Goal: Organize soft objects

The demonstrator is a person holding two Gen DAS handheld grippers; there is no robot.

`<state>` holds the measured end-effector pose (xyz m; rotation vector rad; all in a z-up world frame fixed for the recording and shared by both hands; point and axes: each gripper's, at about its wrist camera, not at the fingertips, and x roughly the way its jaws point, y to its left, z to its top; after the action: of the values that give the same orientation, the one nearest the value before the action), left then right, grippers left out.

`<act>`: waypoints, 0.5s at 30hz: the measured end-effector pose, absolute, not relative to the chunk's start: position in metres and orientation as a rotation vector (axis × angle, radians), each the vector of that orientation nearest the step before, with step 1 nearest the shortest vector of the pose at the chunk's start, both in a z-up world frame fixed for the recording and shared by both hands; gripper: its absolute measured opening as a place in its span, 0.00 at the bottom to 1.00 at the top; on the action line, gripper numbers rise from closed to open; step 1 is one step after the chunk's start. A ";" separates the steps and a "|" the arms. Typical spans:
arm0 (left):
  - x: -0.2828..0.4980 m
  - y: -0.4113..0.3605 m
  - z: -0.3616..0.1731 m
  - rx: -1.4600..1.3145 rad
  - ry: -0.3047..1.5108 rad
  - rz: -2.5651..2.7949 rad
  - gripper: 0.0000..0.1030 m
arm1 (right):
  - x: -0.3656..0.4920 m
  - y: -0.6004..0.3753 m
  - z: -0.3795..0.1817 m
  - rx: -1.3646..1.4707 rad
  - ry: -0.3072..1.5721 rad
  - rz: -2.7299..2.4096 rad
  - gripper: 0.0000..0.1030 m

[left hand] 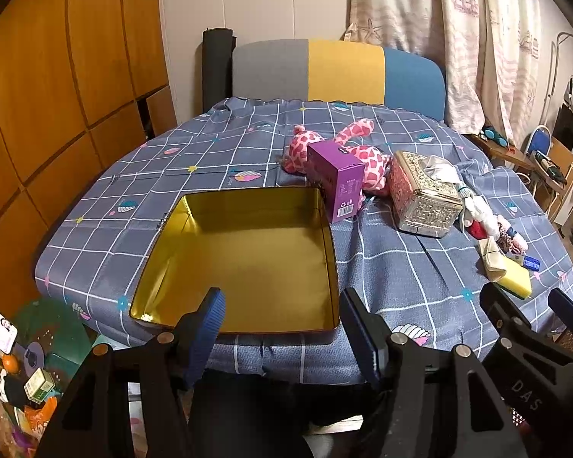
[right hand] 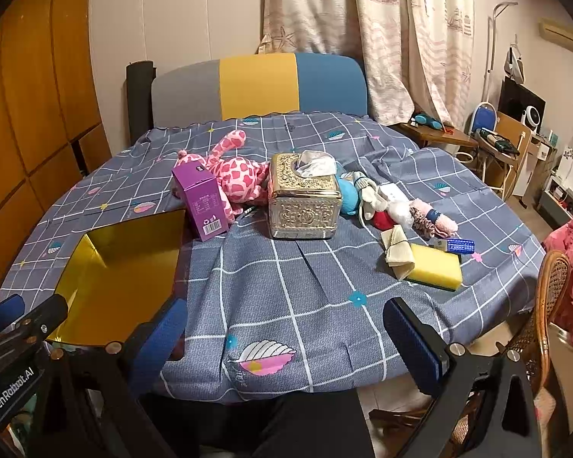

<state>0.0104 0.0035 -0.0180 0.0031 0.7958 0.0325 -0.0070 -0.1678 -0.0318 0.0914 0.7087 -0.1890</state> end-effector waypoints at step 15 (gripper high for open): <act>0.010 0.003 -0.020 0.004 0.796 0.031 0.61 | -0.007 -0.167 -0.032 0.083 0.713 -0.185 1.00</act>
<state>0.0103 0.0030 -0.0201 0.0044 0.7959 0.0310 -0.0071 -0.1672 -0.0320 0.0825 0.7127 -0.1848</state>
